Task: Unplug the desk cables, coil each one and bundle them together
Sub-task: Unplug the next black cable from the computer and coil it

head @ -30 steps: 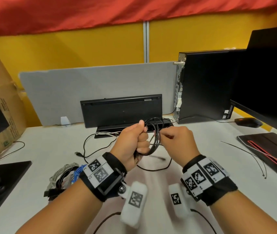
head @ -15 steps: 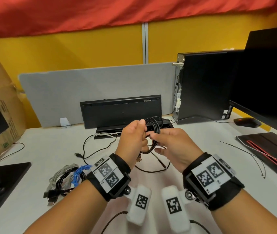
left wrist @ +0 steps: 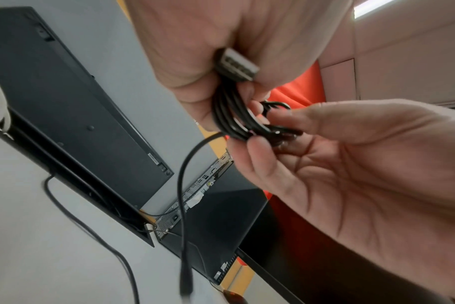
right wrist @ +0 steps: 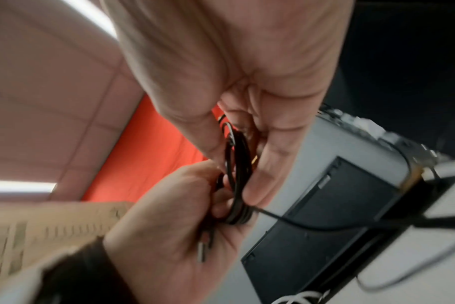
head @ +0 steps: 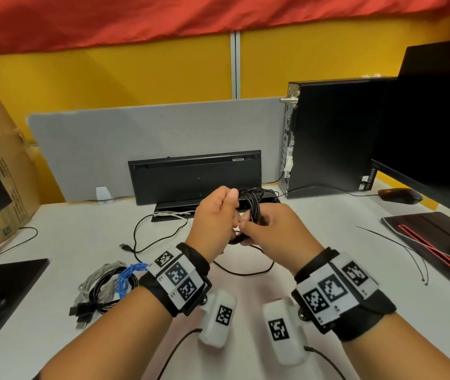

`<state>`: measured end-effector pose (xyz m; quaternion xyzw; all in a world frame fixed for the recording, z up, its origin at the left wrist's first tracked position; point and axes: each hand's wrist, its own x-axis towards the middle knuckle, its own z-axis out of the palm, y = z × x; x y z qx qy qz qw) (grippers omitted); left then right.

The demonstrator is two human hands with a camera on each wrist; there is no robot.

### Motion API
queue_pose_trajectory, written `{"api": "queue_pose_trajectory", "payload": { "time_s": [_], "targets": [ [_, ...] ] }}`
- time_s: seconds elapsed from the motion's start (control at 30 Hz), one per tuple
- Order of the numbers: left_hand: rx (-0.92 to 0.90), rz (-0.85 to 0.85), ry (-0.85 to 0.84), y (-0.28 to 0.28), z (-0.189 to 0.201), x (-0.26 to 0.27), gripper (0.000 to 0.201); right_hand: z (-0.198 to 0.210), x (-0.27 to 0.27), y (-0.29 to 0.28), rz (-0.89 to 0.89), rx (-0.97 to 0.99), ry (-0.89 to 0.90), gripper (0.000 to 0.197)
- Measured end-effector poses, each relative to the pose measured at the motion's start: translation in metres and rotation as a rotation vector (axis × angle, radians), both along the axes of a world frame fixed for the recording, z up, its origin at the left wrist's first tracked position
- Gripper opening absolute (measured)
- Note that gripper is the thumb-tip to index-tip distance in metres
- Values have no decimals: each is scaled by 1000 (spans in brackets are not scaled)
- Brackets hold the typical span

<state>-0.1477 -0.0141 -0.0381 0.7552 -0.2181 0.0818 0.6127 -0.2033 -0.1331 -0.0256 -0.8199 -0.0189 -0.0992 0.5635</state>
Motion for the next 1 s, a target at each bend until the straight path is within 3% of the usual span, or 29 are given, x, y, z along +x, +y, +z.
{"api": "queue_pose_trajectory", "payload": {
  "time_s": [0.13,0.23,0.33,0.5,0.63,0.73,0.9,1.0],
  "targets": [
    [0,47,-45,-2,0,0,31,0,0,2,-155,-299,-11,16],
    [74,140,-129,0,-2,4,32,3,1,1,-256,-398,-12,27],
    [108,218,-159,7,-4,14,33,7,-3,-7,-249,-403,-33,26],
    [163,253,-174,15,-10,28,30,10,-11,-17,-191,-173,-31,32],
    [138,257,-105,14,-9,29,32,11,-12,-20,-175,-247,-59,20],
    [-4,229,85,14,-4,27,33,14,-17,-28,-165,-415,-91,12],
    [-311,133,352,6,7,16,31,19,-11,-31,-177,-727,-19,19],
    [-540,10,493,3,12,11,31,10,-4,-34,-299,-702,-197,15]
  ]
}}
